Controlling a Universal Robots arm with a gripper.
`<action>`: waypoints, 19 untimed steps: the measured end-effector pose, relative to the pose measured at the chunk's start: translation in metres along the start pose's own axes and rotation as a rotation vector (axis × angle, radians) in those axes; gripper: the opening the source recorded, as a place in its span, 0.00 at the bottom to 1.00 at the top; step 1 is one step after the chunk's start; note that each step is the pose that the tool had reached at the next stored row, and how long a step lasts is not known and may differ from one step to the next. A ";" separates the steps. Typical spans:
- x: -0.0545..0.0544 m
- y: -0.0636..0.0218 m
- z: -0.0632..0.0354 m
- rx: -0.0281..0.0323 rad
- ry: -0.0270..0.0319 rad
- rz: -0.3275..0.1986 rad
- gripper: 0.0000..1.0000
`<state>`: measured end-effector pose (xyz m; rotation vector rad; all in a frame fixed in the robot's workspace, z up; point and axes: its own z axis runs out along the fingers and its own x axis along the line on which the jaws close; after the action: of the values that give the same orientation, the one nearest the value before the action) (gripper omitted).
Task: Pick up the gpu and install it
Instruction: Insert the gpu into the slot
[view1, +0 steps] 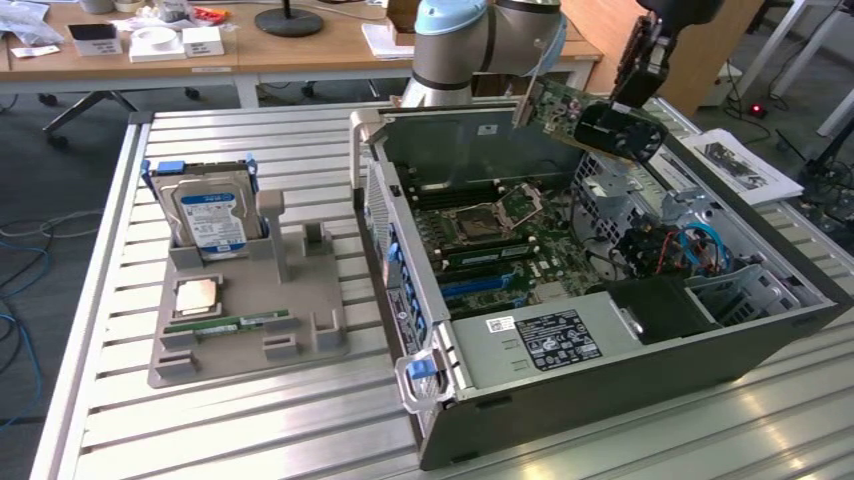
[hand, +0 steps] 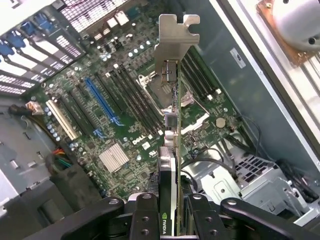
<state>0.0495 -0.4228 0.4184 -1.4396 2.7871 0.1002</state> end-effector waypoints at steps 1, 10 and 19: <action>0.000 0.0000 0.0000 -0.0004 0.0006 -0.012 0.27; 0.000 0.0000 0.0002 -0.0038 0.0064 -0.117 0.27; 0.000 0.0001 0.0004 -0.0071 0.0123 -0.223 0.27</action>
<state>0.0495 -0.4226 0.4181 -1.7449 2.6154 0.1004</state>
